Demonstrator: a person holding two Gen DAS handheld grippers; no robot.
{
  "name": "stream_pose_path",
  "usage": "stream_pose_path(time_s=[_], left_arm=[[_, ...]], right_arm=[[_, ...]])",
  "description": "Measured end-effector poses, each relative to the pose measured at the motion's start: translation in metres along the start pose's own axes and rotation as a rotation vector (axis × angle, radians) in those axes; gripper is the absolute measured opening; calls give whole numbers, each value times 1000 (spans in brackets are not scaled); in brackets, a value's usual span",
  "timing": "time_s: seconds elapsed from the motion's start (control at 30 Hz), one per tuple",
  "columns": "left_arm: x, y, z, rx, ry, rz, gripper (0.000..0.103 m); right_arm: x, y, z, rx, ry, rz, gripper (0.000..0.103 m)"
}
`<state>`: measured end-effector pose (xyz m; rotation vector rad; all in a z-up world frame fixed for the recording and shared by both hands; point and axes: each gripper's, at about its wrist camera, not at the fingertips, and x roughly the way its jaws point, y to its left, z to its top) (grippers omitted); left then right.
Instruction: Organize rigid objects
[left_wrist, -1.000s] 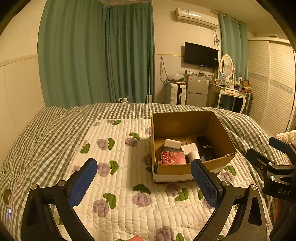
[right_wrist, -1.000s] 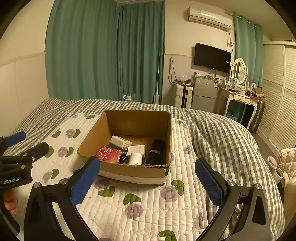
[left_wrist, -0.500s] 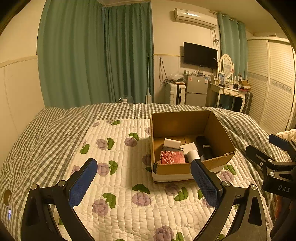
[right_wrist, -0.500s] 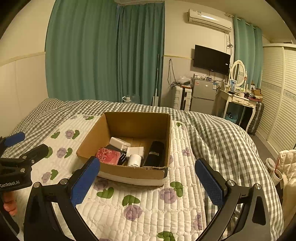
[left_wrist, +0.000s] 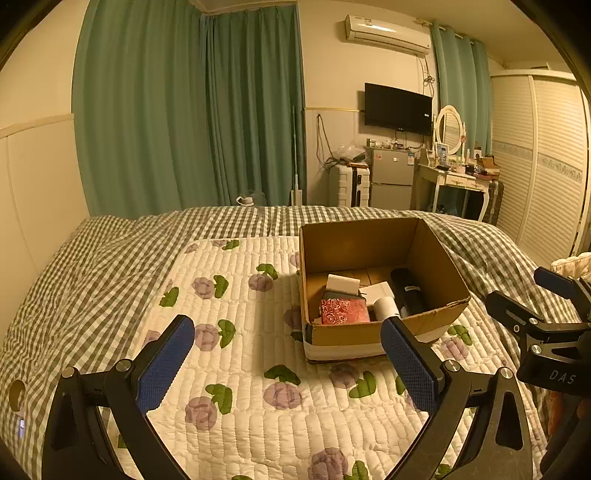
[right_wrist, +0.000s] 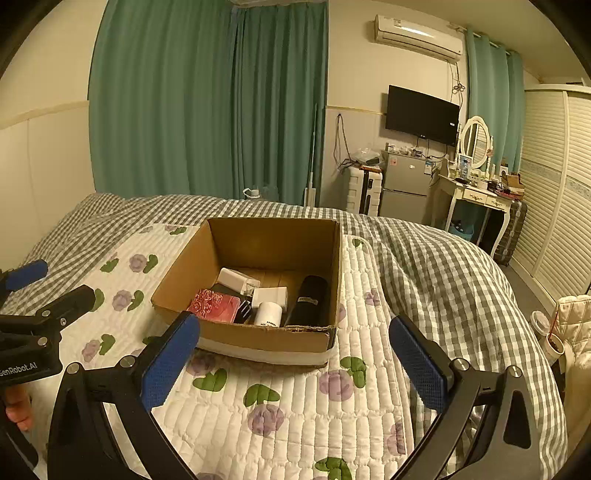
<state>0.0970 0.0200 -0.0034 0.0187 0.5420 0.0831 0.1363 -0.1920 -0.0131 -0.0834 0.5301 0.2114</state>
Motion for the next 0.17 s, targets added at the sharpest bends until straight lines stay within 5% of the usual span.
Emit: stream_pose_path(time_s=[0.17], left_arm=[[0, 0, 0, -1, 0, 1, 103]], right_arm=[[2, 1, -1, -1, 3, 1, 103]])
